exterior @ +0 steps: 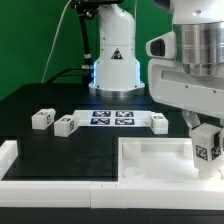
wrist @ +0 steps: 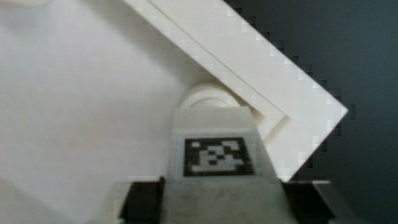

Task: Assemble one leg

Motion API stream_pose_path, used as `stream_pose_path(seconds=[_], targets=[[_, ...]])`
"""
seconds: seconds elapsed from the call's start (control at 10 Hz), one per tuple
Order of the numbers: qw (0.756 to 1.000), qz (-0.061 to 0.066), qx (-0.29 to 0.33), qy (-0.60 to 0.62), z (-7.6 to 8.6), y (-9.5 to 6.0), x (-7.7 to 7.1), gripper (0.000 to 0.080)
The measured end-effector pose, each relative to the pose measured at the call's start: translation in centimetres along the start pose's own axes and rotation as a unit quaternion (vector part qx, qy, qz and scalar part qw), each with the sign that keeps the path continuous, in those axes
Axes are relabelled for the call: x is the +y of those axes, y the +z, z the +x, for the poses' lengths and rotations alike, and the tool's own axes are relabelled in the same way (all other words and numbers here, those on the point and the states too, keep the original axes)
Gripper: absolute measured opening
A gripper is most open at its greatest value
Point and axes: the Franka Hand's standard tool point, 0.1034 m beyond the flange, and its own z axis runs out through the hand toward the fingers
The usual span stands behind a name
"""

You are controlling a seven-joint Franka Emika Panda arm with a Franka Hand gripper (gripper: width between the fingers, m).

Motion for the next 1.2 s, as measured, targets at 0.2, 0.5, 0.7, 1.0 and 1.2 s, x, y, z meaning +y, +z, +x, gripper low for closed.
stream_pose_path(seconds=[0.2,0.5,0.7,1.0,1.2], targets=[[0.996,-0.002,0.001,0.087,0.02,0.01,0.0,0.0291],[0.973,-0.001,0.0,0.23,-0.15,0.05,-0.06,0.0291],[0.969,0.0,0.001,0.248,-0.16,0.06,-0.07,0.0314],[0.982,0.0,0.001,0.19,-0.15,0.04,-0.09,0.0488],[0.998,0.0,0.001,0.059,0.02,0.05,-0.01,0.064]])
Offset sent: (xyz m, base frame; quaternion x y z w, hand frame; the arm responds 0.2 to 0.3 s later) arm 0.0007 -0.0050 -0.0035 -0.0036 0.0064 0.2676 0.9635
